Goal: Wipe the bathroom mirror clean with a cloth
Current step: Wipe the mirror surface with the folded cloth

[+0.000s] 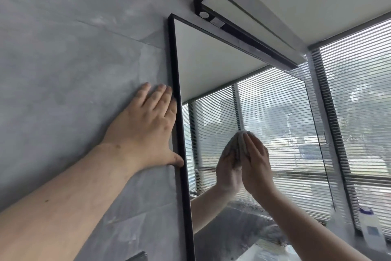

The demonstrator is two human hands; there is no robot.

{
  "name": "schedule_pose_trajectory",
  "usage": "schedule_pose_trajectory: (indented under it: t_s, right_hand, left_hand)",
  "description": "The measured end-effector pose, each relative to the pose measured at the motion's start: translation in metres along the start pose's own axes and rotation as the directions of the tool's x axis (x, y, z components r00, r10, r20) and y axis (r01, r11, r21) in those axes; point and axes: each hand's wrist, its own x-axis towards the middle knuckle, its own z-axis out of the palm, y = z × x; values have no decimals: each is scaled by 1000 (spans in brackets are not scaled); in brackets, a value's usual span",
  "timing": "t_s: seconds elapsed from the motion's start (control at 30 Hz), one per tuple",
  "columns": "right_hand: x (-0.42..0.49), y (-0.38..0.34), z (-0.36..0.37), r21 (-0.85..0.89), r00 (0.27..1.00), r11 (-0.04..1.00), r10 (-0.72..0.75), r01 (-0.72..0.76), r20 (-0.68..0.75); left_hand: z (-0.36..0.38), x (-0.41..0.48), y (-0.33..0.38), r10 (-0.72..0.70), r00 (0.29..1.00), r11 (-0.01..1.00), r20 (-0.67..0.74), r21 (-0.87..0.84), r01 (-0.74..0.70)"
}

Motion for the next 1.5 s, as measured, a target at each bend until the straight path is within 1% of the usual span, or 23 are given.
schedule_pose_trajectory:
  t_s: [0.03,0.07,0.13,0.17,0.23,0.33,0.4,0.43,0.47,0.53,0.57,0.63,0.7,0.73,0.8,0.87,0.9,0.97,1.03,1.23,1.33,1.43,1.5]
  right_hand:
    - [-5,-13,0,-11,988,988,-157,157,8]
    - [-10,-26,1,-9,950,950,-311,311,17]
    - [-23,-47,0,28,843,844,-536,535,51]
    - [-30,-53,1,53,799,801,-598,596,65]
    - [-40,-56,0,102,753,757,-652,645,82]
    - [-33,-50,-2,112,723,729,-684,675,100]
    - [-12,-44,-3,73,728,740,-672,669,138]
    - [2,-40,-3,46,760,771,-635,635,138]
    - [16,-36,-4,14,815,823,-565,568,124]
    - [37,-30,-4,-37,919,921,-385,389,84]
    - [39,-30,-2,-46,942,942,-329,332,66]
    - [23,-32,1,-42,934,934,-354,356,53]
    - [-14,-36,-1,-3,857,860,-508,510,88]
    - [-35,-39,-5,36,791,801,-597,598,133]
    - [-71,-42,-14,122,623,656,-749,745,224]
    - [-89,-40,-19,151,497,543,-828,826,258]
    - [-89,-39,-20,153,468,514,-845,844,259]
    - [-75,-40,-18,164,444,494,-856,854,265]
    - [-48,-48,-12,164,476,526,-838,834,267]
    - [64,-103,3,83,683,707,-702,703,201]
    - [91,-116,2,56,758,777,-626,628,185]
    - [70,-112,0,67,779,796,-603,601,175]
    - [35,-96,-6,69,741,770,-631,634,228]
  left_hand:
    - [2,0,0,0,1000,1000,-10,-5,0]
    - [3,1,-1,2,1000,1000,-19,-11,-3]
    - [4,0,0,6,1000,1000,-20,-19,-7]
    - [5,0,0,6,1000,1000,-21,-23,-6]
    - [5,-1,0,10,1000,999,-25,-37,-11]
    - [4,-1,0,15,999,999,-36,-45,-17]
    - [5,-1,0,14,999,999,-34,-51,-16]
    - [5,-1,0,13,999,998,-34,-56,-15]
    - [5,-2,0,11,999,998,-36,-60,-13]
    - [5,-2,0,11,999,998,-37,-61,-13]
    - [5,-2,0,12,999,998,-35,-62,-14]
    - [6,-2,-1,14,999,998,-34,-66,-16]
    - [6,-1,-1,14,999,997,-34,-69,-16]
    - [7,-1,-1,14,999,998,-32,-68,-16]
    - [7,-1,-1,14,999,998,-32,-59,-16]
    - [8,-1,-1,18,999,998,-36,-55,-20]
    - [8,-1,-1,18,999,998,-40,-56,-20]
    - [8,-1,-1,15,999,998,-50,-55,-18]
    - [9,-1,-1,15,998,998,-60,-59,-18]
    - [6,-2,-1,3,998,996,-66,-89,-9]
    - [5,-3,-1,2,998,997,-67,-78,-7]
    - [5,-3,-1,7,998,997,-63,-75,-12]
    - [5,-2,0,2,998,995,-58,-99,-8]
